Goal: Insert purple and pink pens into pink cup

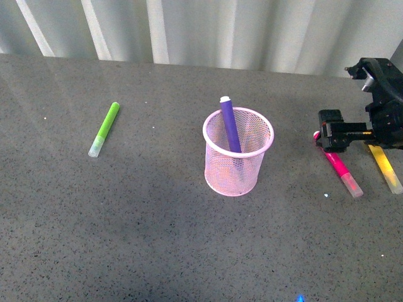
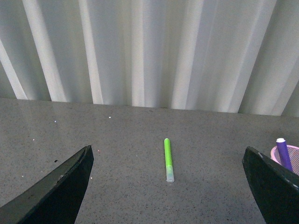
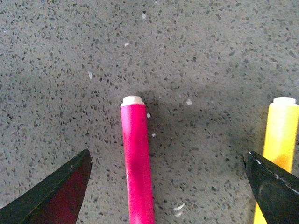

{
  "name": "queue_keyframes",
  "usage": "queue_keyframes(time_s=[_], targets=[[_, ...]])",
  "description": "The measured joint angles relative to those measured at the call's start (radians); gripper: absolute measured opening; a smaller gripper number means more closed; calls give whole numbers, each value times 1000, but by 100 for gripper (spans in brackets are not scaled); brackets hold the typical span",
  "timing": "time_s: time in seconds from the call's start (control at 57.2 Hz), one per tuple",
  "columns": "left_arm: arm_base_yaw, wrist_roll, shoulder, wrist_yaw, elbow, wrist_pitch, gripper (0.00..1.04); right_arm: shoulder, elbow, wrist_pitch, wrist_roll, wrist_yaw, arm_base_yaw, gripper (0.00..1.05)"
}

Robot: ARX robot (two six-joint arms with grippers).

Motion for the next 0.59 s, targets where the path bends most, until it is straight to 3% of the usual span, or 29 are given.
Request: queue_keyframes(time_s=[0.56,0.595], targets=[[0,0,0,0,0,0,98,68,52,27,35,-20,43,98],[0,0,0,0,0,0,98,69,50,31,36,-20,42,92]])
